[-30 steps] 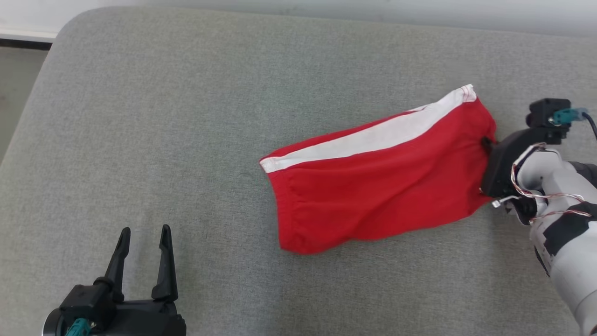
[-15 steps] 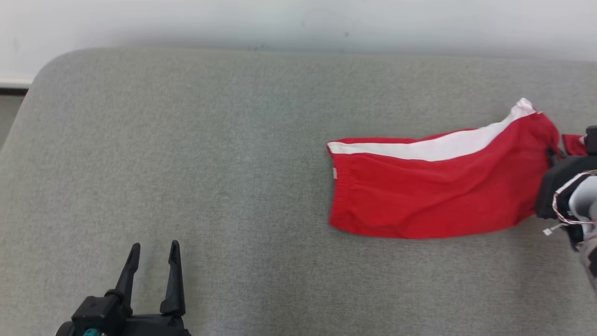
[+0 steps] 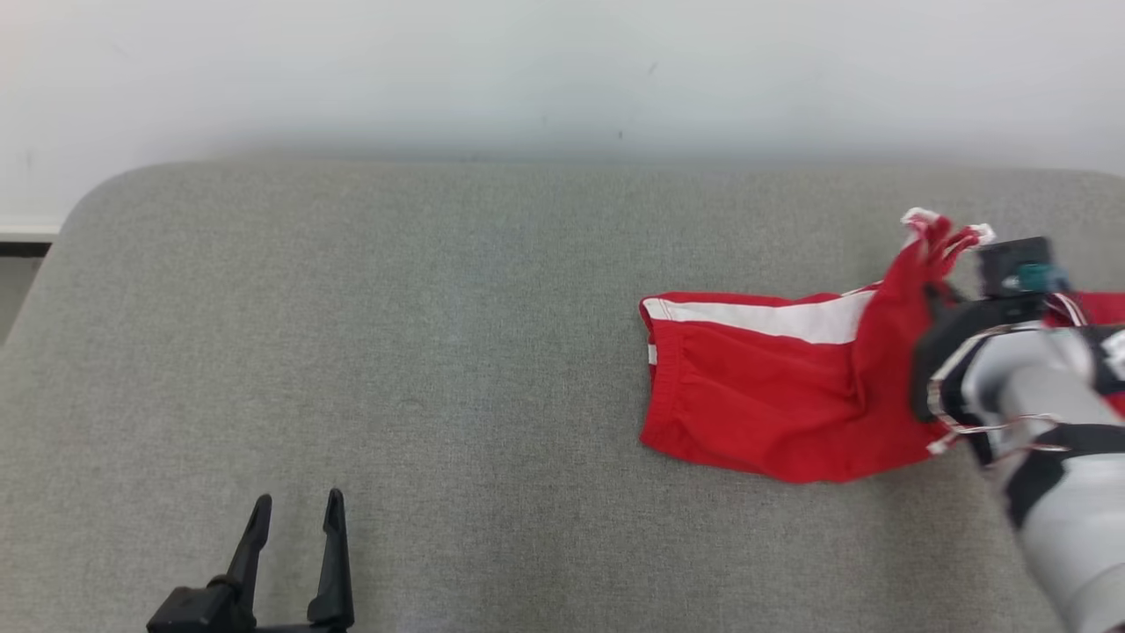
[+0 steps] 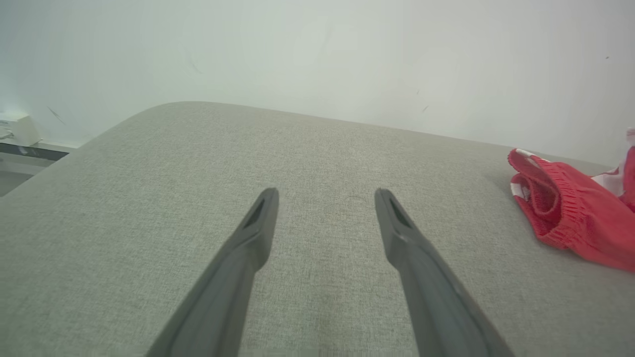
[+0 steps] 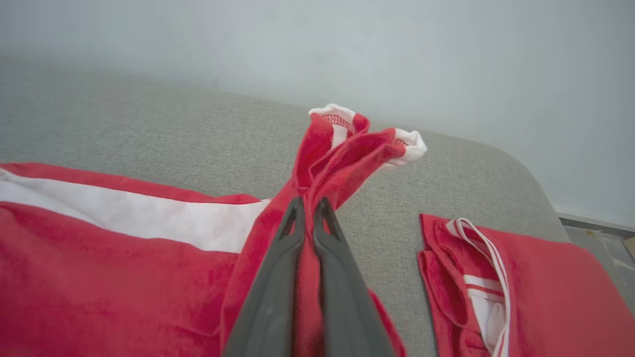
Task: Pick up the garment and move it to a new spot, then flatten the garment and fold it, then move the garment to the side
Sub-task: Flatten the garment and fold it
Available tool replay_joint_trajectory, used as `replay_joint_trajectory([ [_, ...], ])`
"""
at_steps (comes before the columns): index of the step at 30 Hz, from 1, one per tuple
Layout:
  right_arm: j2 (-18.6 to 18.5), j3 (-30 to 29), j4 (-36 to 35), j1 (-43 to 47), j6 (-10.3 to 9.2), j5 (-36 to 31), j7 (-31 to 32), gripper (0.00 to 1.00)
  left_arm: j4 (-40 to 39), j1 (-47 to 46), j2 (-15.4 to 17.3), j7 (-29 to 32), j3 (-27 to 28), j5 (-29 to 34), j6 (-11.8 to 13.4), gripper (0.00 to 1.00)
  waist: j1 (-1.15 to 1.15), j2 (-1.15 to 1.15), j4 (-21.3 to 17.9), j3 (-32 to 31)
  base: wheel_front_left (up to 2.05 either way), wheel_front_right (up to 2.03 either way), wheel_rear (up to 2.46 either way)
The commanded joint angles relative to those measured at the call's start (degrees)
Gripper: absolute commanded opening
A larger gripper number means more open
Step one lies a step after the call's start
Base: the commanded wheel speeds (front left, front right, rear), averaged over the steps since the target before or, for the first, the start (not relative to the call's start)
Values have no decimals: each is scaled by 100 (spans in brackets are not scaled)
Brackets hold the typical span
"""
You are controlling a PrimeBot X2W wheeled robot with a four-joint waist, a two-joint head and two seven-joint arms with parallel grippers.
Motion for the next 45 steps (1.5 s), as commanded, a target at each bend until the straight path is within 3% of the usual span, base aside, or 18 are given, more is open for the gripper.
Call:
replay_joint_trajectory([
  [1,156,0,6,24,-18,-87,1,0,0,74,4,-1,12,-66,19,100,0,0,18,-71,0,0,0],
  [7,888,95,-35,4,-18,-220,99,0,-6,139,3,-2,-2,-93,35,100,0,0,119,-113,0,0,0],
  [12,1274,260,-87,95,-18,-284,287,0,20,167,4,-2,-19,-125,40,100,0,0,233,-134,0,0,0],
  [22,1479,638,-356,362,-18,-95,693,0,36,170,3,-2,-93,-128,31,100,0,0,405,-123,0,0,0],
  [27,1475,1189,-1166,744,-17,471,1102,0,44,177,3,-2,-113,-147,50,100,0,0,443,-115,0,0,0],
  [28,1476,1230,-1261,798,-17,555,1135,16,44,179,4,-2,-112,-143,41,100,0,0,438,-115,0,0,0],
  [29,1476,1226,-1327,823,-18,616,1123,100,44,181,4,-2,-113,-131,40,100,0,0,431,-115,0,0,0],
  [39,1477,633,-1910,748,-17,1372,674,100,80,159,4,-2,-69,-127,36,100,0,0,341,-162,0,0,0],
  [45,960,90,-1719,916,-18,921,36,100,43,131,3,-2,-76,-158,42,100,0,0,303,-163,0,0,0],
])
